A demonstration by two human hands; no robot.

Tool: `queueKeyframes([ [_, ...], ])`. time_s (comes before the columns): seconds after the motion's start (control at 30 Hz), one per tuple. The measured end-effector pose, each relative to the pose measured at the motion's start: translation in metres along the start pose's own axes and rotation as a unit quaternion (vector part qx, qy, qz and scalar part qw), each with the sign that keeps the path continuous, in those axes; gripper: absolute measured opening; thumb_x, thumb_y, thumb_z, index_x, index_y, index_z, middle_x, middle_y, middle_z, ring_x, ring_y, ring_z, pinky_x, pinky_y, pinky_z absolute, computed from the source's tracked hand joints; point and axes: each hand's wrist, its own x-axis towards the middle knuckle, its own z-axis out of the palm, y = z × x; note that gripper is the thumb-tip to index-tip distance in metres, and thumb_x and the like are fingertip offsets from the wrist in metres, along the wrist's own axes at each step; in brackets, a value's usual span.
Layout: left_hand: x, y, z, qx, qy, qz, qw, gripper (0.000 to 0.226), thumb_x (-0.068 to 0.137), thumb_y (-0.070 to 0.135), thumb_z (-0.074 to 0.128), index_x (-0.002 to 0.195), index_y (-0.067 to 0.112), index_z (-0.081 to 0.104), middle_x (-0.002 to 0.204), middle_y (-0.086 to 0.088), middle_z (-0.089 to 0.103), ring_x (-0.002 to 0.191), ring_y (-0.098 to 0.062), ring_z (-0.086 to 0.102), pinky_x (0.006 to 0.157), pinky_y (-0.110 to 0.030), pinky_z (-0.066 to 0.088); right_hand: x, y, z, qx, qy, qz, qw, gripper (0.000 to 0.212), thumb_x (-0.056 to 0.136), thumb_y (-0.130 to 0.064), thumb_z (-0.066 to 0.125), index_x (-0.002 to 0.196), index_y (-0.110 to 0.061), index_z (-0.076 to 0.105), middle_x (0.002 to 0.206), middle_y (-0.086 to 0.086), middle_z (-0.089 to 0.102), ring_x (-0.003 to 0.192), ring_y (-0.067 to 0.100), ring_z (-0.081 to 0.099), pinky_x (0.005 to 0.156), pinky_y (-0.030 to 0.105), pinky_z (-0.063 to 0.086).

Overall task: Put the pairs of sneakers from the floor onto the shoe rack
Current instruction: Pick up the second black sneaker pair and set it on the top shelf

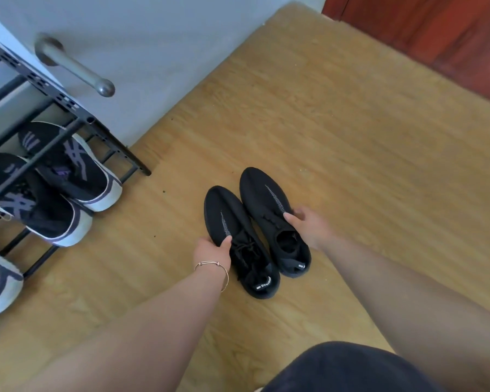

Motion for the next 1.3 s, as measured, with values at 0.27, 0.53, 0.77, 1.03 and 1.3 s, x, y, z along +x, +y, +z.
queueKeyframes([
  [0.27, 0.006, -0.009, -0.01, -0.116, -0.038, -0.008, 0.993, 0.026, 0.079, 0.046, 0.076, 0.092, 0.032, 0.059, 0.099, 0.006, 0.072, 0.098, -0.025, 0.072, 0.099, -0.044, 0.053, -0.008, 0.003, 0.006, 0.07, 0.005, 0.005, 0.998, 0.052, 0.092, -0.062, 0.054, 0.12, -0.019, 0.055, 0.116, 0.002, 0.066, 0.105, 0.028, 0.063, 0.094, 0.043, 0.051],
  [0.53, 0.006, -0.006, -0.014, -0.1, -0.031, 0.026, 0.994, 0.046, 0.083, 0.031, 0.078, 0.124, 0.021, 0.058, 0.107, -0.002, 0.07, 0.097, -0.028, 0.07, 0.095, -0.044, 0.054, -0.012, 0.009, 0.011, 0.124, 0.011, 0.001, 0.992, 0.04, 0.085, -0.064, 0.059, 0.093, -0.025, 0.055, 0.104, 0.006, 0.07, 0.099, 0.03, 0.068, 0.093, 0.051, 0.056],
  [0.77, 0.005, 0.004, -0.02, -0.101, -0.01, 0.071, 0.992, 0.045, 0.086, 0.029, 0.074, 0.128, 0.024, 0.058, 0.105, 0.002, 0.071, 0.091, -0.024, 0.071, 0.09, -0.043, 0.057, -0.027, -0.007, 0.003, 0.119, 0.01, -0.012, 0.993, 0.031, 0.094, -0.052, 0.057, 0.094, -0.022, 0.054, 0.096, 0.003, 0.067, 0.1, 0.031, 0.068, 0.092, 0.054, 0.057],
  [1.03, -0.013, 0.046, -0.056, -0.155, -0.013, 0.082, 0.984, 0.049, 0.085, 0.027, 0.075, 0.131, 0.026, 0.057, 0.1, 0.009, 0.066, 0.094, -0.025, 0.072, 0.091, -0.047, 0.058, -0.053, -0.063, -0.044, 0.092, 0.013, -0.052, 0.994, 0.039, 0.094, -0.053, 0.057, 0.113, -0.018, 0.056, 0.101, -0.002, 0.066, 0.101, 0.024, 0.065, 0.093, 0.051, 0.056],
  [1.3, -0.052, 0.096, -0.117, -0.185, 0.009, 0.106, 0.977, 0.05, 0.082, 0.03, 0.076, 0.129, 0.026, 0.059, 0.101, 0.003, 0.071, 0.091, -0.022, 0.073, 0.085, -0.048, 0.06, -0.105, -0.137, -0.091, 0.079, 0.017, -0.098, 0.992, 0.041, 0.095, -0.052, 0.057, 0.117, -0.018, 0.054, 0.099, -0.006, 0.061, 0.1, 0.026, 0.065, 0.09, 0.051, 0.057],
])
